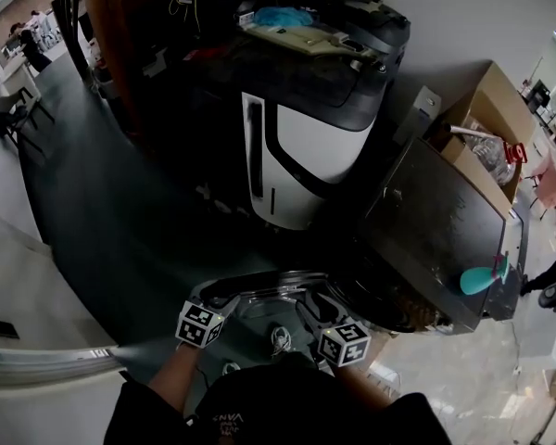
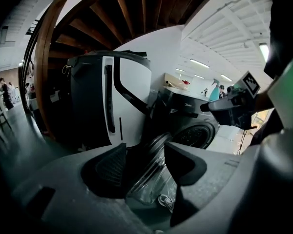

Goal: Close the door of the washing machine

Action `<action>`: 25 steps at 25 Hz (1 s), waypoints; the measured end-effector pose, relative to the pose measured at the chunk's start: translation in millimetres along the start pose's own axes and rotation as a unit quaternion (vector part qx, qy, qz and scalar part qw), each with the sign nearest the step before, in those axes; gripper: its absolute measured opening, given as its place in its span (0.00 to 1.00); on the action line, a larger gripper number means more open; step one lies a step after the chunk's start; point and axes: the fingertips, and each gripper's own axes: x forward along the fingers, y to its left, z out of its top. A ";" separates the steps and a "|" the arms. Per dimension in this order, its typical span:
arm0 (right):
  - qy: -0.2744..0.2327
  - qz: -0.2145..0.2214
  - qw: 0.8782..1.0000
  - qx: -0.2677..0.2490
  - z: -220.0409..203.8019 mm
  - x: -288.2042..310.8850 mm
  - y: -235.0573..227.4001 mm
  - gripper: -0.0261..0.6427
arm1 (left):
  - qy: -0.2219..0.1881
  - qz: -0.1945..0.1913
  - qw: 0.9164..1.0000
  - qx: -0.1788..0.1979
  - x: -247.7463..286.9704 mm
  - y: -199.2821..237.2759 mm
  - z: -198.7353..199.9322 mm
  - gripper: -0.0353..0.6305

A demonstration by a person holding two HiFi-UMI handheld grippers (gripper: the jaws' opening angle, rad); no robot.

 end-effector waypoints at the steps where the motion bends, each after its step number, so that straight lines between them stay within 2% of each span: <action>1: 0.007 0.006 1.000 -0.001 -1.0 2.9 -5.1 0.30 | 0.009 -0.001 1.000 0.002 10.0 0.3 -1.0 0.42; 7: 0.051 0.032 0.998 0.000 -5.1 15.6 -28.3 0.31 | 0.071 -0.006 0.997 0.027 59.2 5.5 -13.0 0.46; 12: 0.064 0.045 0.997 0.003 -10.8 21.2 -44.4 0.31 | 0.129 -0.023 0.990 0.053 90.4 11.1 -31.8 0.51; 18: 0.082 0.039 0.996 0.015 -15.9 20.5 -56.1 0.32 | 0.202 -0.057 0.973 0.094 110.5 7.1 -51.4 0.55; 25: 0.090 0.026 0.995 0.022 -32.0 7.0 -56.5 0.32 | 0.259 -0.094 0.952 0.136 116.4 -0.2 -75.2 0.55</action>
